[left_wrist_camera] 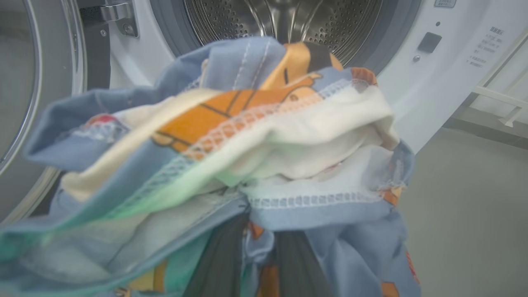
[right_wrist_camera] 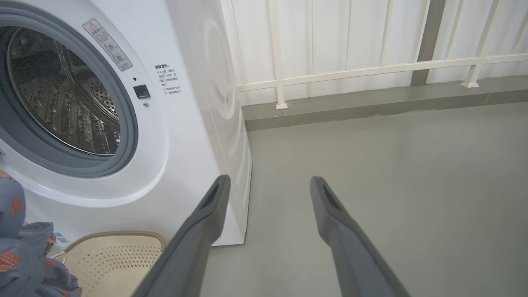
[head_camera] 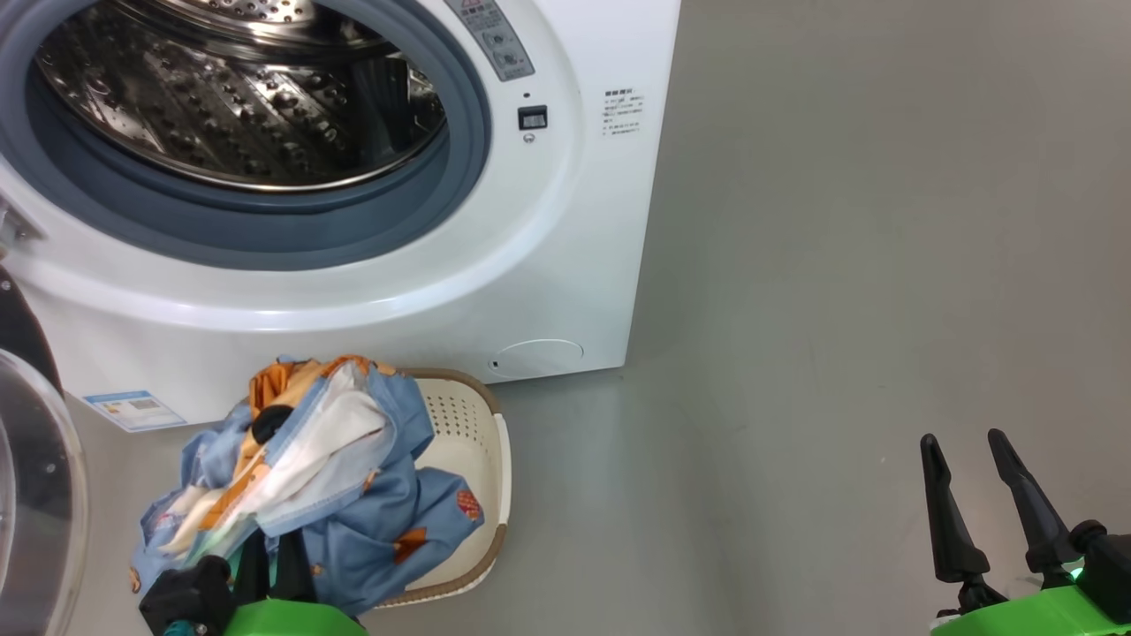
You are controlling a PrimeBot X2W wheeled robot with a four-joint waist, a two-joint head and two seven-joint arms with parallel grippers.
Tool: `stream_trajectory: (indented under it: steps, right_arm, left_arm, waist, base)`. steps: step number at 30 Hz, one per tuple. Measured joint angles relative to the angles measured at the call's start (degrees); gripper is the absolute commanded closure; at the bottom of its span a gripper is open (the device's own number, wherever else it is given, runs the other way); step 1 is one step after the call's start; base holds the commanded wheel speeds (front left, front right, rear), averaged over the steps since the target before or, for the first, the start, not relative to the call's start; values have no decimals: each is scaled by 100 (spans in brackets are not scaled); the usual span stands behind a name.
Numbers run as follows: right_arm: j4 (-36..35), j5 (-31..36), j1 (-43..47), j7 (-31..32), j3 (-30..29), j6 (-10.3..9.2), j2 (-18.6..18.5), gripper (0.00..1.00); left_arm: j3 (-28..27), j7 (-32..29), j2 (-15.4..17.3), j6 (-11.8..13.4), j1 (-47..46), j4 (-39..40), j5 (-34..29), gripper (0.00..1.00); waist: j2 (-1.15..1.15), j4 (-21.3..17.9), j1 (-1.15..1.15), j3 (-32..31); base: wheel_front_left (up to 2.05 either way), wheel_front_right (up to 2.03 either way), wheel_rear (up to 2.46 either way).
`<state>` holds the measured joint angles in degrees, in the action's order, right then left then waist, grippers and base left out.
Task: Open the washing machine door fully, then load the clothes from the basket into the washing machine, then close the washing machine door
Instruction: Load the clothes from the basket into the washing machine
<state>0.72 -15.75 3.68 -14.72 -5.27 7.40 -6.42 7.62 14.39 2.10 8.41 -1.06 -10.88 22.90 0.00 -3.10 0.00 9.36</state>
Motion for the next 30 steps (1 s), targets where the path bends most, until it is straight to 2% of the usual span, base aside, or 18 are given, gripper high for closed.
stream_trajectory:
  steps: [30]
  right_arm:
    - [101, 309, 351, 0, -29, 0, -33, 0]
  left_arm:
    - [190, 0, 12, 33, 493, 591, -142, 100]
  waist:
    - [0, 439, 0, -626]
  base:
    - [0, 0, 0]
